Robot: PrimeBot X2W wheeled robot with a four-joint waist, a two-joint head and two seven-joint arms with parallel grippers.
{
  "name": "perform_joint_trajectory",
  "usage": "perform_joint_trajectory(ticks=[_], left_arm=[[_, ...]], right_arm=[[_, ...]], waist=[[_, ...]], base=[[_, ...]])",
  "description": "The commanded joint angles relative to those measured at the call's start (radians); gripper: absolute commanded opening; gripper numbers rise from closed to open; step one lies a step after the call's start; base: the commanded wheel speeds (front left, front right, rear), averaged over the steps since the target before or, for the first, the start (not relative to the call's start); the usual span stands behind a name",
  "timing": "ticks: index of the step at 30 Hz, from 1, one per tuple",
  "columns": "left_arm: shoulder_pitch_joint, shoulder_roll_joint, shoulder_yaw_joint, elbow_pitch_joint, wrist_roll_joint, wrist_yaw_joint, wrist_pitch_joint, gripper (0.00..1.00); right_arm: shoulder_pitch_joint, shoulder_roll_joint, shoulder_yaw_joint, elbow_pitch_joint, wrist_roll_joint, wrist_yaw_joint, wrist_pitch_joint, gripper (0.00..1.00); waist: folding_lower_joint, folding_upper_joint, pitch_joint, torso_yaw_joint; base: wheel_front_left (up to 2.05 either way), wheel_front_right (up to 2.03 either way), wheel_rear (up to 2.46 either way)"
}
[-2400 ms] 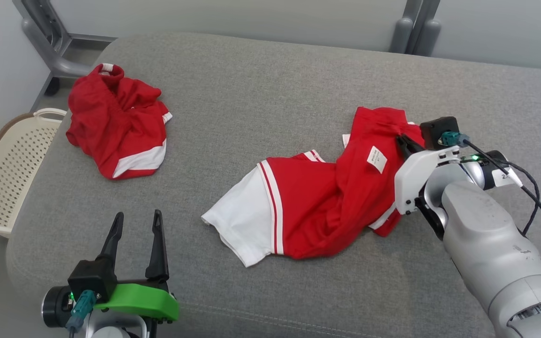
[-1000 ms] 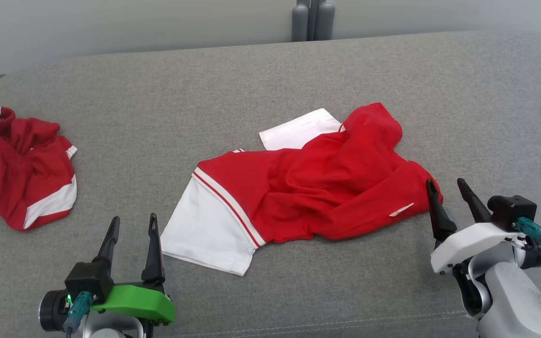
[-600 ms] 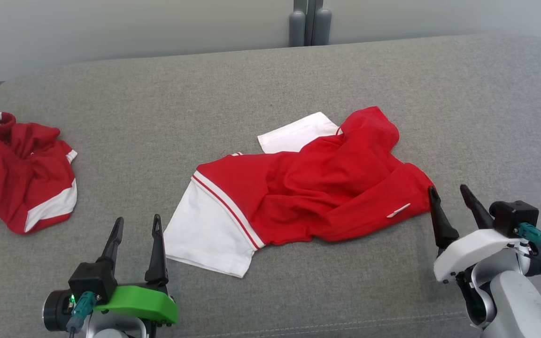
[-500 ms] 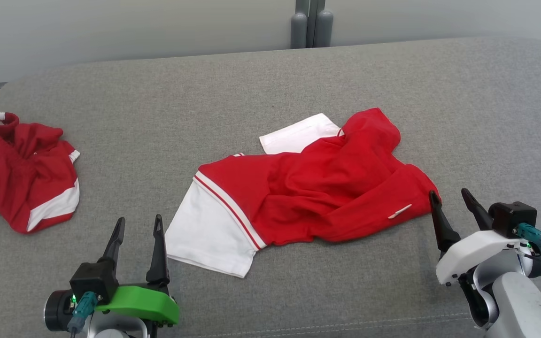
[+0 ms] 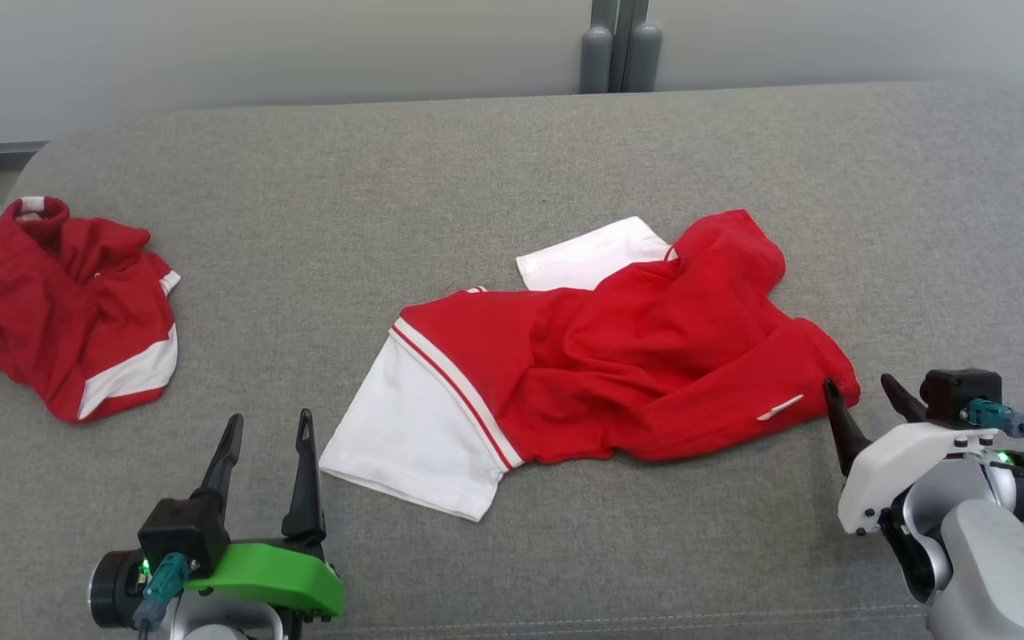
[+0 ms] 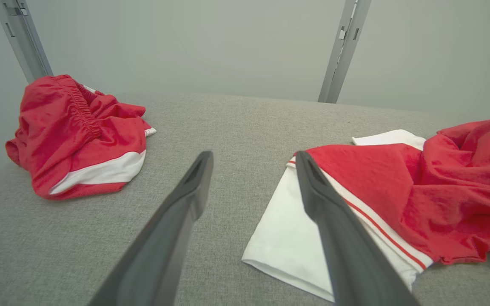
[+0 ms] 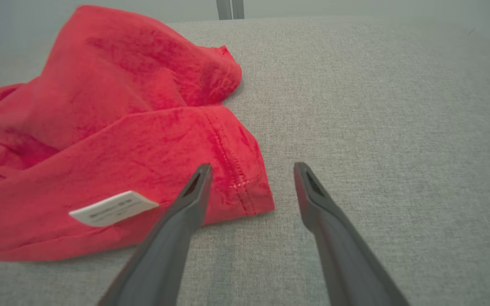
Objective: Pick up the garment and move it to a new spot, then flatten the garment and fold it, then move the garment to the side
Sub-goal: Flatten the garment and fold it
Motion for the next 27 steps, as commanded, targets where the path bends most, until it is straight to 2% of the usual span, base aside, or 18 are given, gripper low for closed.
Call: perform_joint_trajectory(ticks=[1,2,3,5,6,7,17,22,27], left_arm=[[-0.004,0.001,0.0,0.005,-0.003,0.001,0.0,1.0],[-0.005,0.001,-0.001,0.005,-0.004,0.0,0.0,1.0],[-0.006,0.001,-0.001,0.006,-0.004,0.001,0.0,1.0],[-0.006,0.001,-0.003,0.007,-0.002,0.001,0.0,1.0],[-0.006,0.001,-0.002,0.007,-0.002,0.002,0.0,1.0],[-0.005,0.001,-0.001,0.008,0.0,0.003,0.0,1.0],[0.01,0.001,0.012,0.008,0.005,0.008,0.0,1.0],[0.018,0.001,0.013,0.007,-0.001,0.007,0.0,1.0],[0.017,0.001,0.015,0.005,-0.002,0.007,0.0,1.0]], right_arm=[[-0.015,-0.004,0.005,0.022,0.001,0.0,0.001,0.67],[-0.023,-0.001,0.007,0.035,0.006,0.0,-0.001,0.61],[-0.028,-0.001,0.009,0.049,0.006,0.0,-0.002,0.48],[-0.041,0.002,0.013,0.073,0.008,0.0,-0.011,0.32],[-0.046,0.003,0.015,0.085,0.008,0.0,-0.018,0.2],[-0.05,0.004,0.018,0.098,0.01,0.0,-0.021,0.01],[-0.074,0.005,0.036,0.148,0.034,0.0,-0.076,0.0],[-0.015,-0.003,0.057,0.081,0.093,0.0,-0.1,0.0],[0.079,-0.035,0.077,-0.034,0.162,0.0,-0.067,0.0]], waist=[[0.0,0.0,0.002,0.008],[0.0,0.0,0.002,0.011],[0.0,0.0,0.003,0.014],[0.0,0.0,0.003,0.019],[0.0,0.0,0.003,0.022],[0.0,0.0,0.003,0.023],[0.0,0.0,-0.006,0.02],[0.0,0.0,-0.011,0.002],[0.0,0.0,-0.007,-0.021]], base=[[0.0,0.0,0.0],[0.0,0.0,0.0],[0.0,0.0,0.0],[0.0,0.0,0.0],[0.0,0.0,0.0],[0.0,0.0,0.0],[0.0,0.0,0.0],[0.0,0.0,0.0],[0.0,0.0,0.0]])
